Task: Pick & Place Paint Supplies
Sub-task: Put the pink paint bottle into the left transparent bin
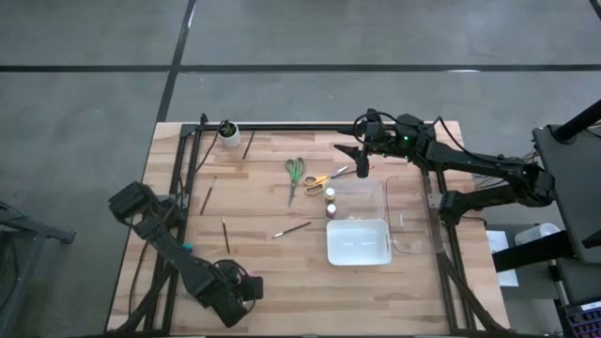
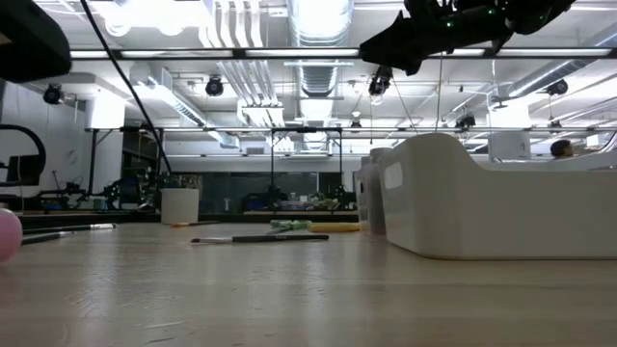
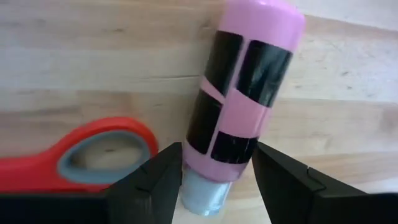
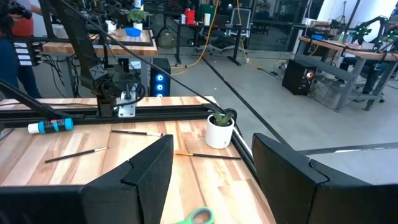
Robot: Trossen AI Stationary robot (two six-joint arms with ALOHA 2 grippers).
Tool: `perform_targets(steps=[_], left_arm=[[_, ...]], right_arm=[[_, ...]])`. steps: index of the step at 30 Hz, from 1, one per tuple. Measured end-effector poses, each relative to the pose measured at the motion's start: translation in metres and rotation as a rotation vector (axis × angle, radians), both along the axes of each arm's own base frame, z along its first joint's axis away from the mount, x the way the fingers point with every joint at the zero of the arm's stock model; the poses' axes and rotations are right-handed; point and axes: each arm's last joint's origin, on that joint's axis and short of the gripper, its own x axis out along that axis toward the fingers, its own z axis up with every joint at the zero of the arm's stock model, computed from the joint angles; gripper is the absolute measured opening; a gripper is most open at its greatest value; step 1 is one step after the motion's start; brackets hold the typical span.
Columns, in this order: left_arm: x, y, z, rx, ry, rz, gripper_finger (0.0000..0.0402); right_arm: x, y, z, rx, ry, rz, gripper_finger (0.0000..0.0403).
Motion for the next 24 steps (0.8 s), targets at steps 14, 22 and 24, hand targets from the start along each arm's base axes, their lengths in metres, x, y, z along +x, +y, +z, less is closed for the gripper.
perform_targets(steps=[14, 22, 24], left_arm=[[0.0079, 0.0044, -0.0074, -0.045, -0.057, -0.094, 0.0197], [0.0074, 0.005, -0.0075, -0.039, -0.053, -0.095, 0.0165], [0.0074, 0.005, -0.0074, -0.039, -0.053, -0.097, 0.0144]], right_arm=[[0.0, 0.0, 0.0, 0.0, 0.0, 0.0, 0.0217], [0.0, 0.0, 0.0, 0.0, 0.0, 0.0, 0.0217], [0.0, 0.0, 0.0, 0.0, 0.0, 0.0, 0.0217]])
